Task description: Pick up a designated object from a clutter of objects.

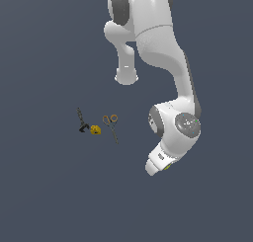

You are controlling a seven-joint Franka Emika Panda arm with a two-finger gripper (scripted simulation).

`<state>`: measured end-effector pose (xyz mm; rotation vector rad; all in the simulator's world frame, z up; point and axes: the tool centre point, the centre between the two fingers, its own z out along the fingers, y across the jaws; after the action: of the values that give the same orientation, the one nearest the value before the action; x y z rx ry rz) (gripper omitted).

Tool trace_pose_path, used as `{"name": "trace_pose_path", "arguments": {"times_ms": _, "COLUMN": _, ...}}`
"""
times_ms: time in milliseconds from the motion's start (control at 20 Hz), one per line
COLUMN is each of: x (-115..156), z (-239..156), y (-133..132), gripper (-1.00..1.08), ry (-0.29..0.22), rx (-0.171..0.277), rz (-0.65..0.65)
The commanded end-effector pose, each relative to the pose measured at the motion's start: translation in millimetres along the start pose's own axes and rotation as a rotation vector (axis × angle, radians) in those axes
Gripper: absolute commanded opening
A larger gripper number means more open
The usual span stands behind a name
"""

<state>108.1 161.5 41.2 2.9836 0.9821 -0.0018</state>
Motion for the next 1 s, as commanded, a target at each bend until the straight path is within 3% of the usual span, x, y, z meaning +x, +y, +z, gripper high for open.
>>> {"name": "trace_pose_path", "arguments": {"times_ms": 0, "x": 1, "z": 0, "y": -1, "gripper": -1.00, "ry": 0.001, "rx": 0.000, "rz": -0.001}}
{"name": "trace_pose_path", "arguments": {"times_ms": 500, "x": -8, "z": -7, "y": 3, "gripper": -1.00, "ry": 0.000, "rx": 0.000, "rz": 0.000}}
{"name": "trace_pose_path", "arguments": {"times_ms": 950, "x": -42, "z": -40, "y": 18, "gripper": -1.00, "ry": 0.000, "rx": -0.001, "rz": 0.000}}
